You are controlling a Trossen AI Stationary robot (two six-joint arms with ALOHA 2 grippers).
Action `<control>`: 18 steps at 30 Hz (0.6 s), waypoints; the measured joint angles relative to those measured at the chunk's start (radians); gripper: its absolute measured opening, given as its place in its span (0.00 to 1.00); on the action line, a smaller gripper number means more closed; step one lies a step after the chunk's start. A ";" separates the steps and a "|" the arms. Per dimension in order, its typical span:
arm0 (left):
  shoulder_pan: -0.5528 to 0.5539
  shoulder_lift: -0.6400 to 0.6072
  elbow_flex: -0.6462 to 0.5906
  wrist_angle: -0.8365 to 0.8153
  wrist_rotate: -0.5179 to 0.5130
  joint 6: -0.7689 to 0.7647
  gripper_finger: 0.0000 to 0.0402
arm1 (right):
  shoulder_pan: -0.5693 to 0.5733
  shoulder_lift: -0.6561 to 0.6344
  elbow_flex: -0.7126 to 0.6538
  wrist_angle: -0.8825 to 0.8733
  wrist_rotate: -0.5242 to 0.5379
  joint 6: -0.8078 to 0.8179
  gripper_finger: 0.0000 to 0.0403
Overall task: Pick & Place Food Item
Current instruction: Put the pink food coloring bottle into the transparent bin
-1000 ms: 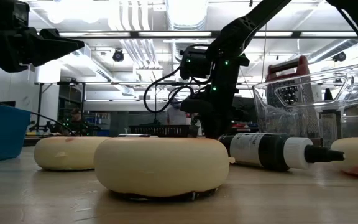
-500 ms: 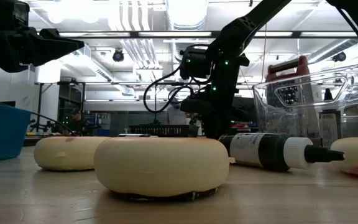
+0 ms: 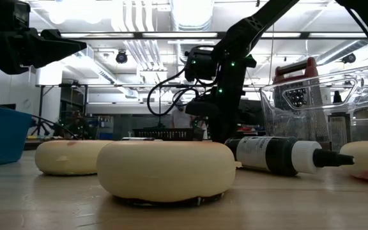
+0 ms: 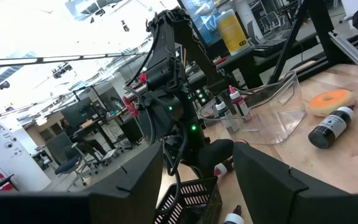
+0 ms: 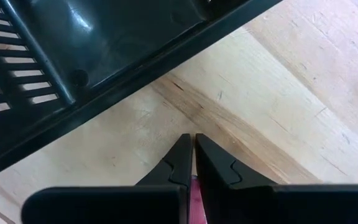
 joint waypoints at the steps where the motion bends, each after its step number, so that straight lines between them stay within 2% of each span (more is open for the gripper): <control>1: 0.000 0.000 0.000 0.000 0.000 0.000 0.50 | 0.000 -0.001 0.000 0.000 0.000 0.000 0.02; 18: 0.000 0.000 0.000 0.000 0.000 0.000 0.50 | 0.012 -0.085 0.018 -0.010 -0.004 -0.029 0.02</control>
